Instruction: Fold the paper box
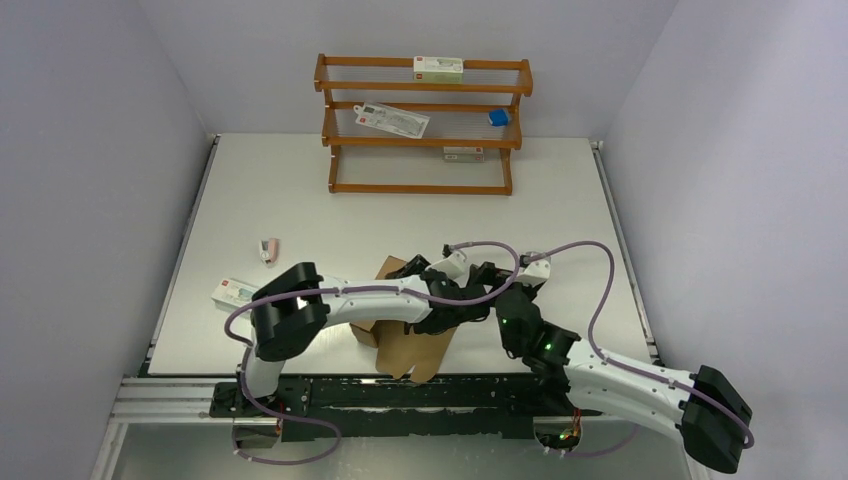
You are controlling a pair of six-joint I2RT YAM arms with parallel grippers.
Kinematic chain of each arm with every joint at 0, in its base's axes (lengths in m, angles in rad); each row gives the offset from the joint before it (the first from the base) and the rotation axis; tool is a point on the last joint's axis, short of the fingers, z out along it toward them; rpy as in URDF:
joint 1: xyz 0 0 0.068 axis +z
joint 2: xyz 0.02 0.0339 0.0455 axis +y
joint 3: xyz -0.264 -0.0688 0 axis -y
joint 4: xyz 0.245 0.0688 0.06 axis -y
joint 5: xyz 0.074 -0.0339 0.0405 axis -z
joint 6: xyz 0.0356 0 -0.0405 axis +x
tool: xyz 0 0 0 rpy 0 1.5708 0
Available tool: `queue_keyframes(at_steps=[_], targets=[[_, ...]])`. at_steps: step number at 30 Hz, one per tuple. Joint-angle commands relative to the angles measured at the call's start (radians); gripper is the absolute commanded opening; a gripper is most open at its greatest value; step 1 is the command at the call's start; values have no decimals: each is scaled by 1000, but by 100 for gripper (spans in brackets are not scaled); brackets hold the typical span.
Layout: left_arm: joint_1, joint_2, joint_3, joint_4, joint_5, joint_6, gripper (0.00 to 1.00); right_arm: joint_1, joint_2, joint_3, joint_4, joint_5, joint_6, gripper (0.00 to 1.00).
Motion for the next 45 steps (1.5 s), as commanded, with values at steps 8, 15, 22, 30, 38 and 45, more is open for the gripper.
queue_keyframes(at_steps=[8, 15, 22, 30, 38, 45], targets=[[-1, 60, 49, -141, -163, -81, 26, -6, -57, -25, 15, 62, -1, 98], [23, -3, 25, -112, -157, -50, 11, -6, -80, -29, 16, 60, -13, 98], [109, -160, -106, 67, -58, 60, 5, -6, -128, -10, -35, 38, -12, 97], [367, -413, -372, 432, 357, 182, 5, -8, -201, 114, -135, -114, -109, 99], [583, -531, -587, 640, 690, 55, 5, -7, -93, 254, -226, -320, -161, 100], [639, -617, -771, 799, 752, -159, 5, -7, 49, 387, -302, -446, -211, 100]])
